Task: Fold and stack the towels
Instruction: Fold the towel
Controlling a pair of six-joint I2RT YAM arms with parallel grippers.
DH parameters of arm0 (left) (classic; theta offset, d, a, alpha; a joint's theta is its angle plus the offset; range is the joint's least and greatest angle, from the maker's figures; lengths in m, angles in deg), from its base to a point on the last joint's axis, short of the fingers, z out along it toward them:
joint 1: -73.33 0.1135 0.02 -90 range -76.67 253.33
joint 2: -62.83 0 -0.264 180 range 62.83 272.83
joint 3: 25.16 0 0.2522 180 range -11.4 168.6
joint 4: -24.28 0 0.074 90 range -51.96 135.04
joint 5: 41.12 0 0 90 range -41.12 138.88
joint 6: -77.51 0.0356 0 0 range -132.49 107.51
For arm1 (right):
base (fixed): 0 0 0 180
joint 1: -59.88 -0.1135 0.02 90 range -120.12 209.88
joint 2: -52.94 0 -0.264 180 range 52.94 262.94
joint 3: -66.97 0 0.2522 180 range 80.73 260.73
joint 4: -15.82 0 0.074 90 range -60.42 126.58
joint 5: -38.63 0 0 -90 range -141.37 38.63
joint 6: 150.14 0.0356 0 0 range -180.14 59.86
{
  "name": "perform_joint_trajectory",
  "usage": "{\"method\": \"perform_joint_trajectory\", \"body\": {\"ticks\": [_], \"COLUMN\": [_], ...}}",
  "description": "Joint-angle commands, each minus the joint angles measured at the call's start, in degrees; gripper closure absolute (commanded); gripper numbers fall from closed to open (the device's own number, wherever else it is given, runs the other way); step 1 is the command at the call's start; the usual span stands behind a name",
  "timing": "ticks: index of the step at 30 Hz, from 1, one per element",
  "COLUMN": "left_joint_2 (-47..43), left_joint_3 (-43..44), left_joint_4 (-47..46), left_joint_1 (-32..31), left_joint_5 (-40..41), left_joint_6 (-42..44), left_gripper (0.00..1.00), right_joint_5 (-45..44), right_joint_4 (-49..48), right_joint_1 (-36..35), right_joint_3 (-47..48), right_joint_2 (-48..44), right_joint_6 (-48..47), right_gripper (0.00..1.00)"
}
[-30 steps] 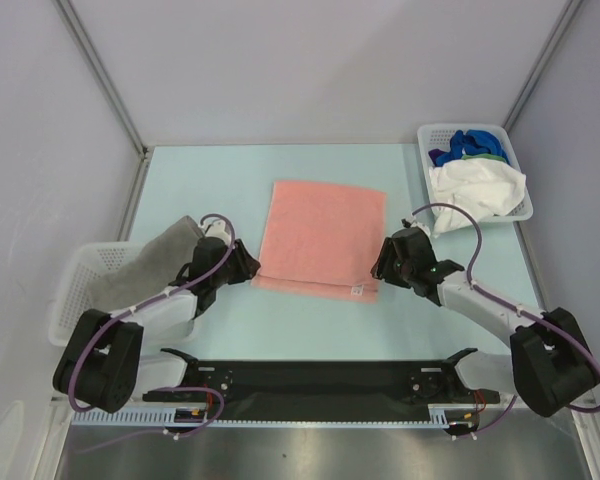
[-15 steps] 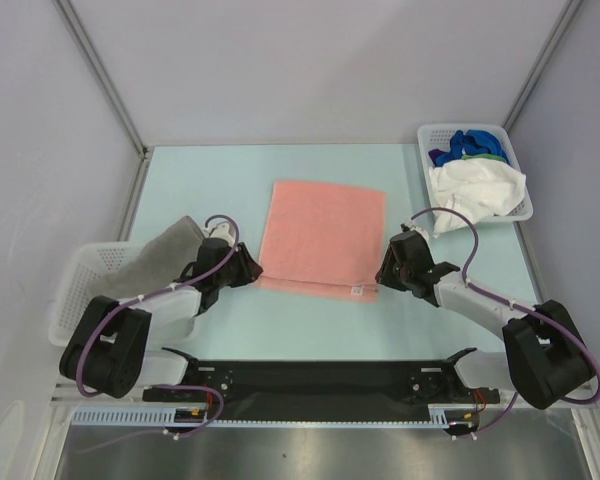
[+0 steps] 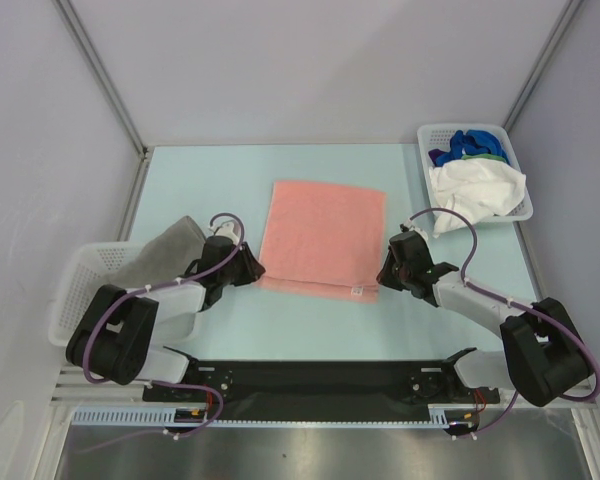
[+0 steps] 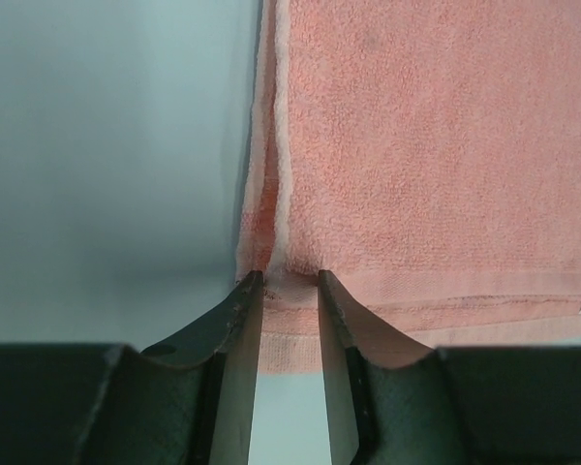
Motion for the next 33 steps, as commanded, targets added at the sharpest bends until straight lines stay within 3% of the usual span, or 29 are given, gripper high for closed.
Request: {"method": "perform_joint_trajectory", "body": {"ticks": [1, 10, 12, 16, 21, 27, 33], "left_joint_2": [0.15, -0.64, -0.65, -0.38, 1.37, 9.88, 23.77], "left_joint_3": [2.71, 4.29, 4.73, 6.57, 12.46, 28.61, 53.92], "left_joint_4": [-0.76, 0.65, 0.74, 1.00, 2.67, 4.51, 8.03], "left_joint_1": [-0.60, -0.60, -0.60, -0.60, -0.60, -0.51, 0.10], "left_joint_5": [-0.48, -0.48, -0.57, -0.48, 0.39, 1.89, 4.08], "left_joint_6": [-0.27, 0.35, 0.35, -0.18, -0.80, 1.48, 5.53], "left_gripper": [0.67, 0.81, 0.87, 0.99, 1.00, 1.00, 1.00], "right_joint_5": [-0.15, 0.37, 0.37, 1.07, 3.27, 8.62, 13.02], "right_joint_4": [-1.44, -1.26, -1.00, -0.38, 1.11, 1.99, -0.81], "right_joint_1": [-0.03, 0.06, 0.06, 0.68, 3.22, 10.34, 16.66], "right_joint_3": [0.23, 0.67, 0.85, 1.90, 7.16, 22.86, 39.50], "right_joint_2": [-0.04, -0.04, -0.04, -0.04, 0.40, 5.49, 17.09], "right_joint_6": [-0.12, -0.47, -0.56, -0.64, -1.08, -4.24, -6.71], "right_gripper": [0.85, 0.94, 1.00, 1.00, 1.00, 1.00, 1.00]}}
